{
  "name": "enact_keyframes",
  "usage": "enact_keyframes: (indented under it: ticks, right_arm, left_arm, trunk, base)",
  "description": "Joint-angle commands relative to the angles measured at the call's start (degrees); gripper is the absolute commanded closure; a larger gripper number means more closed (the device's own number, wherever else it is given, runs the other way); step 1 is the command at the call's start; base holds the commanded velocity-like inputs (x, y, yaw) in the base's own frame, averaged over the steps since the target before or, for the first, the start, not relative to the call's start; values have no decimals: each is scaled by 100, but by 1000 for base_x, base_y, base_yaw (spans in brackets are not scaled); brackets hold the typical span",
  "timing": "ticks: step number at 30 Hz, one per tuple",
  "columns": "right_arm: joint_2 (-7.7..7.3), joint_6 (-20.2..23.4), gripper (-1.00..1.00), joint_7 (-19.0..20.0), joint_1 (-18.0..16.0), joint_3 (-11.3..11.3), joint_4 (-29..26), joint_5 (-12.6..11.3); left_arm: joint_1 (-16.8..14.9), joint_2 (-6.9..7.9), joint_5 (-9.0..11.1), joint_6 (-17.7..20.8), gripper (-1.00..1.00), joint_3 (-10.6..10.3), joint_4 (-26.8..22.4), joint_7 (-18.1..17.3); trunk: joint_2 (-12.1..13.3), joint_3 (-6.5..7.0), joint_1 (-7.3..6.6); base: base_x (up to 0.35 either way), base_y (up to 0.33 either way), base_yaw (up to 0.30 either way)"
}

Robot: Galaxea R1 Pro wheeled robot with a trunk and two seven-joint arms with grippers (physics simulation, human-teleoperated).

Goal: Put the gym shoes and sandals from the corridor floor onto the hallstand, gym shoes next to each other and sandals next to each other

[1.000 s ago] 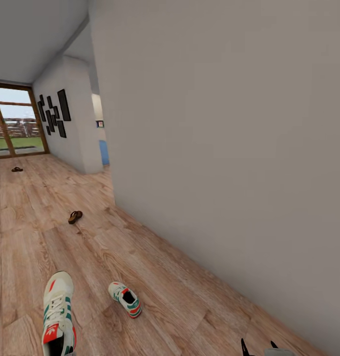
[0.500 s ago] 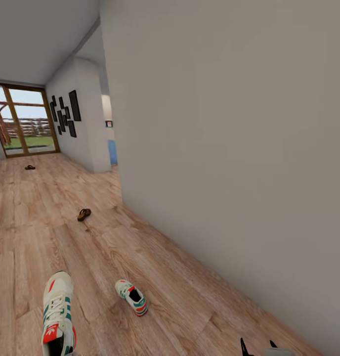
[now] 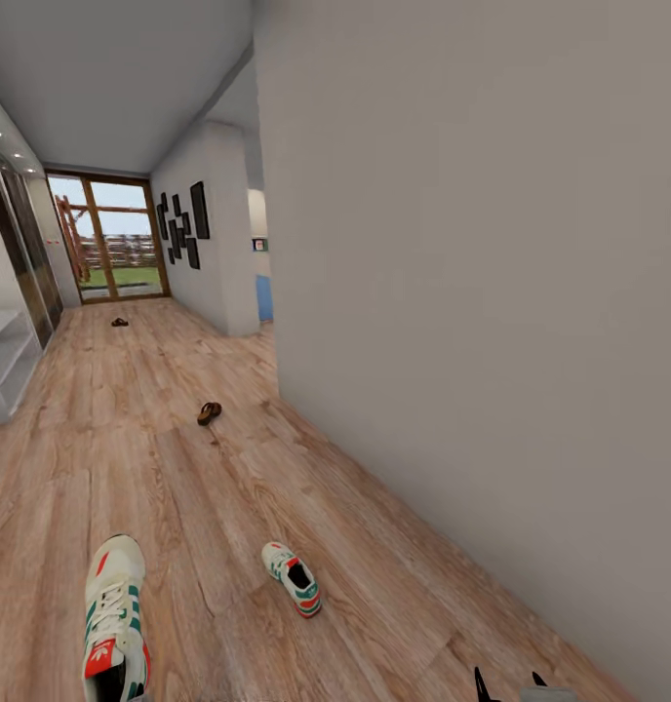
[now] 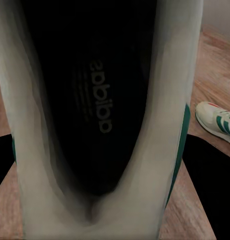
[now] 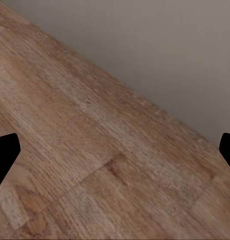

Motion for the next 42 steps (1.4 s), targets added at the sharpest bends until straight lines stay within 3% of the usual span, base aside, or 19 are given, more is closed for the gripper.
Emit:
enact_keyframes:
  ticks: [1, 16, 29, 42]
  right_arm:
    - [2, -15, -100, 2, -2, -13, 2, 20]
    - [3, -13, -100, 7, -2, -4, 23, 25]
    - [3, -13, -100, 7, -2, -4, 28, 31]
    - [3, -13, -100, 7, -2, -4, 24, 27]
  left_arm:
    - [-5, 0, 12, -16, 100, -9, 5, 11]
    - [-5, 1, 12, -8, 100, -9, 2, 13]
    - [-5, 9, 12, -7, 100, -9, 4, 17]
    - [-5, 2, 12, -11, 100, -9, 5, 17]
  trunk:
    - [-2, -6, -1]
    - [-2, -6, -1]
    - [-2, -6, -1]
    - [-2, -6, -1]
  base:
    - [0, 0, 274]
    - [0, 0, 275]
    - [197, -127, 275]
    - [25, -15, 274]
